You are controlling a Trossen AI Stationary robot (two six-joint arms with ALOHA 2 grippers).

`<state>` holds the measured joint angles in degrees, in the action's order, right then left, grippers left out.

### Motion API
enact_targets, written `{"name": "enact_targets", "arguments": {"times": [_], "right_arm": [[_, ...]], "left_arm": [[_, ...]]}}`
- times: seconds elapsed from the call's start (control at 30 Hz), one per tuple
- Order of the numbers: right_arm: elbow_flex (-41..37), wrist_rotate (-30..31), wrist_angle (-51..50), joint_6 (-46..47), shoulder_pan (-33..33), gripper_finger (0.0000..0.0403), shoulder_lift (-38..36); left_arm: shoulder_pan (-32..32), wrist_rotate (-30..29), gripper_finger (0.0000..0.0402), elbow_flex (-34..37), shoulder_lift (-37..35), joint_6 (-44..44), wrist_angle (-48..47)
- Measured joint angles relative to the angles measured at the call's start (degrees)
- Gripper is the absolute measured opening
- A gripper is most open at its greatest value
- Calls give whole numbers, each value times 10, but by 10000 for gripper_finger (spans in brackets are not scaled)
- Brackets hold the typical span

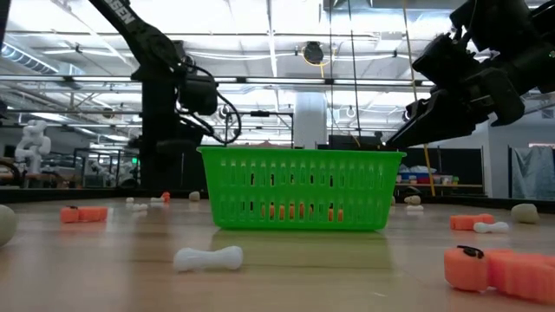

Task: Sort Halloween decoration
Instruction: Put the white bone toy into the yellow basket

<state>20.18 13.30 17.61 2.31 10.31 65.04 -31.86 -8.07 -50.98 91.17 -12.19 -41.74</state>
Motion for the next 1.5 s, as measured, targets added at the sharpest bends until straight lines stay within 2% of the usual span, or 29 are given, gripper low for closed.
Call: {"name": "enact_targets", "arguments": {"times": [0.23, 0.5, 0.97, 1.3, 1.5], "right_arm": [[0, 0, -6, 0, 0, 86, 0], [0, 0, -8, 0, 0, 86, 0], [0, 0, -8, 0, 0, 86, 0], [0, -1, -8, 0, 3, 86, 0], [0, -1, -8, 0, 7, 86, 0]], "left_arm": [[-31, -5, 122, 0, 2, 36, 18], [-58, 17, 122, 6, 2, 65, 27], [-60, 21, 122, 18, 3, 85, 54], [-60, 24, 122, 15, 51, 81, 58], [-60, 24, 122, 15, 53, 80, 54]]}}
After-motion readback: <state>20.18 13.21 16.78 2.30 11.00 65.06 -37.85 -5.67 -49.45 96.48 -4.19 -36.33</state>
